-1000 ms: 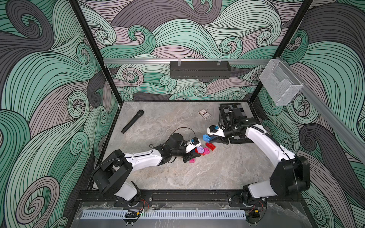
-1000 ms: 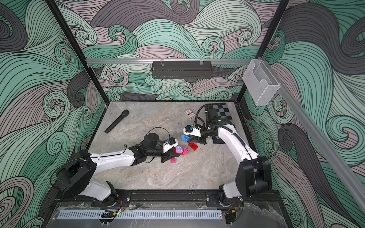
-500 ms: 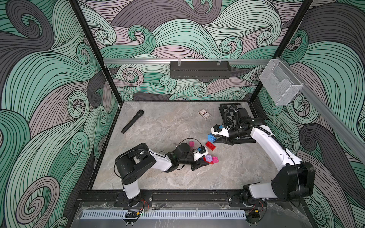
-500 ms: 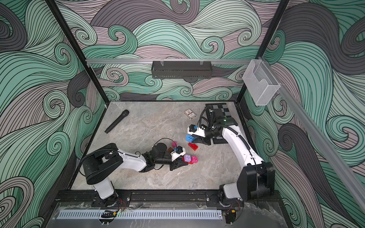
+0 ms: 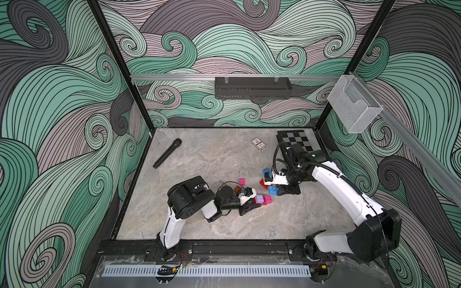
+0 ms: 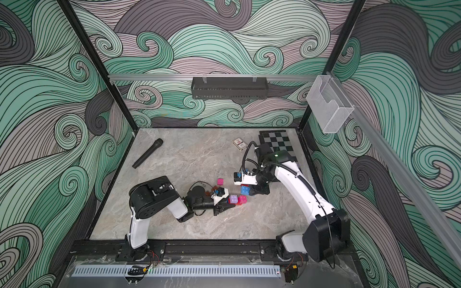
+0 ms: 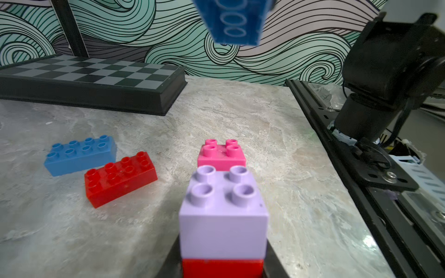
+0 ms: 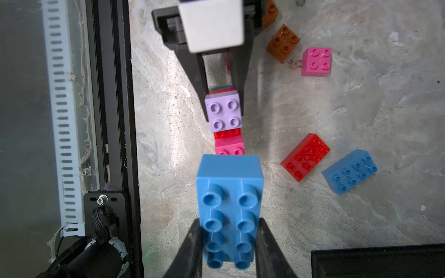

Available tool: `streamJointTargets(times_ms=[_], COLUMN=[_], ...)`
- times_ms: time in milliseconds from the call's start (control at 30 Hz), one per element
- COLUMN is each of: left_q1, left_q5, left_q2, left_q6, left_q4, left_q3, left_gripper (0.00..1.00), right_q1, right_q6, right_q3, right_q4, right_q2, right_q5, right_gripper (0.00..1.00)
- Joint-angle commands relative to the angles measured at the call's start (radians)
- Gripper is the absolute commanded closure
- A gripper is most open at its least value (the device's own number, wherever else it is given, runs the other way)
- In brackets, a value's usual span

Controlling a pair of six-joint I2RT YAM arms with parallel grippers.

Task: Assemble the letter p with lego
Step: Assemble the lego brick with the lego brick.

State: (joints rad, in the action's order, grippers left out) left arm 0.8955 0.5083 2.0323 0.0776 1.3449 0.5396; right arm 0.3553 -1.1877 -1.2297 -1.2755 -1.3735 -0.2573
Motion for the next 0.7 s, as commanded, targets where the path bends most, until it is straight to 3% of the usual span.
streamJointTargets(times_ms=[0, 667], left_q1=[-0.020, -0.072], left_q5=[0.037, 0.117], left_q2=[0.031, 0.100], left_q6=[-0.008, -0.030], left_q4=[0.048, 0.046], left_q3=[-0.006, 0.006], left_gripper=[1.00, 1.00], right_q1=[0.048, 0.092], right_q6=[-0.007, -0.121], right_q3=[-0.014, 0.039], right_q4=[-0.059, 0.183], right_q2=[-0.032, -0.176], right_q5=[0.051, -0.101], right_gripper=[1.00, 1.00])
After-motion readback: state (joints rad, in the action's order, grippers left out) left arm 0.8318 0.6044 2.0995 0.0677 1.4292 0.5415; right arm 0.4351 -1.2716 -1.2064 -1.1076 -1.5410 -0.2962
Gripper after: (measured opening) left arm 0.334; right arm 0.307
